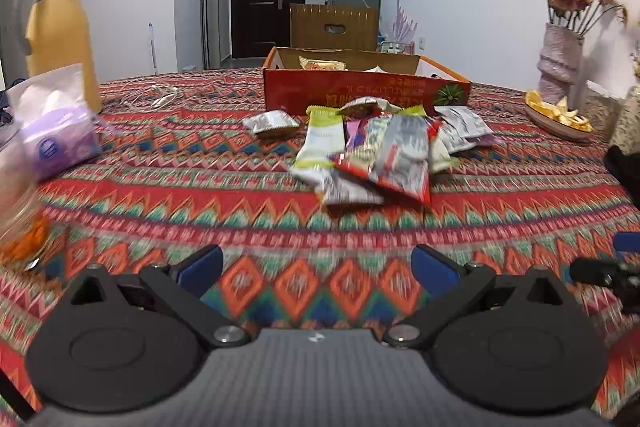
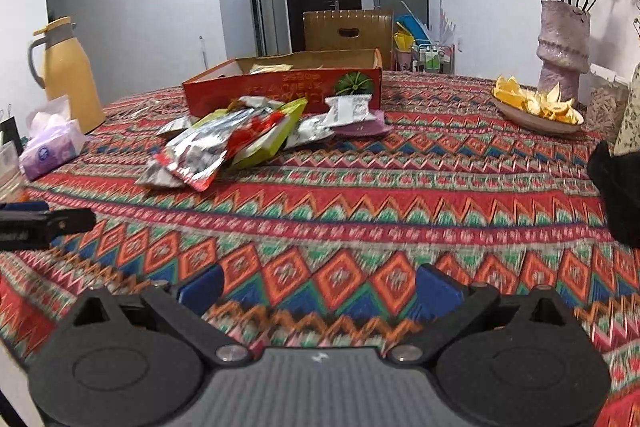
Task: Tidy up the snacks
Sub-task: 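Grasp a white sachet with the left tool while the right tool grasps another white sachet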
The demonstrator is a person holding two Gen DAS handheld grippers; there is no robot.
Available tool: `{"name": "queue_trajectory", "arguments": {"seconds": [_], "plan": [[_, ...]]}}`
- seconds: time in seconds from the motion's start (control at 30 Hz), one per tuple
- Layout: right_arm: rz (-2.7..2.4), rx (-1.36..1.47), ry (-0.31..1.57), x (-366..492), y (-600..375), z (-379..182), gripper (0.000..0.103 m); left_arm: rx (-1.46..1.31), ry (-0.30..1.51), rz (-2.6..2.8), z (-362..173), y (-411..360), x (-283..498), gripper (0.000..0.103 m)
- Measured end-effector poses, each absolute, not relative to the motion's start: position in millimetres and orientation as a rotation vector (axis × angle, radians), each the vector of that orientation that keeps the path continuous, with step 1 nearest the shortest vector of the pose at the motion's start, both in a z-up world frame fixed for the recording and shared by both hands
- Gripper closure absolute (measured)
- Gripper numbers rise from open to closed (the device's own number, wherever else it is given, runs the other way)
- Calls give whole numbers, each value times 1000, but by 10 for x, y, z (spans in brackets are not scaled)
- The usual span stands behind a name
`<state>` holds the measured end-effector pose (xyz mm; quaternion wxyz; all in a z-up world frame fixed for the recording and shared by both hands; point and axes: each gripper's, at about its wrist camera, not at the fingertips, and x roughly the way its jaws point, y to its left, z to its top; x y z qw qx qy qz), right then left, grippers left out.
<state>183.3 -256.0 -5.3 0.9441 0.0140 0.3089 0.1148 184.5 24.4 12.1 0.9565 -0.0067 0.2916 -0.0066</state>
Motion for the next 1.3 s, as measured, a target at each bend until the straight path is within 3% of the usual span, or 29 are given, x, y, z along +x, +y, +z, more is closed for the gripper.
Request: {"name": "queue_trajectory", "arguments": {"seconds": [0.07, 0.13, 0.47, 0.5, 0.53, 0.63, 0.73, 0.93, 1.0, 1.3], "plan": [[226, 24, 624, 1965, -2577, -29, 1, -4, 591, -23, 112, 206, 2071, 7], [218, 18, 619, 2096, -2592, 0, 1, 58, 610, 0, 66, 129, 2319, 19], [245, -49, 590, 2853, -2611, 195, 1, 104, 677, -41, -119, 24, 3056, 21], [254, -53, 592, 2978, -2606, 217, 1, 107, 680, -40, -142, 14, 3080, 26], [260, -58, 592, 3066, -2593, 232, 1, 105, 670, -39, -155, 22, 3089, 40], [287, -73, 579, 3413, -2537, 297, 3, 52, 675, -62, -136, 88, 3072, 57], [313, -53, 586, 3796, -2459, 276, 5, -11, 694, -57, -79, 205, 3016, 62], [252, -80, 633, 4439, -2259, 9, 31, -69, 689, -25, 22, 432, 2774, 71], [237, -63, 640, 4478, -2263, -30, 59, -114, 684, -28, 67, 536, 2670, 71], [279, -44, 618, 3497, -2420, 28, 62, -137, 643, -14, 272, 616, 2198, 71]]}}
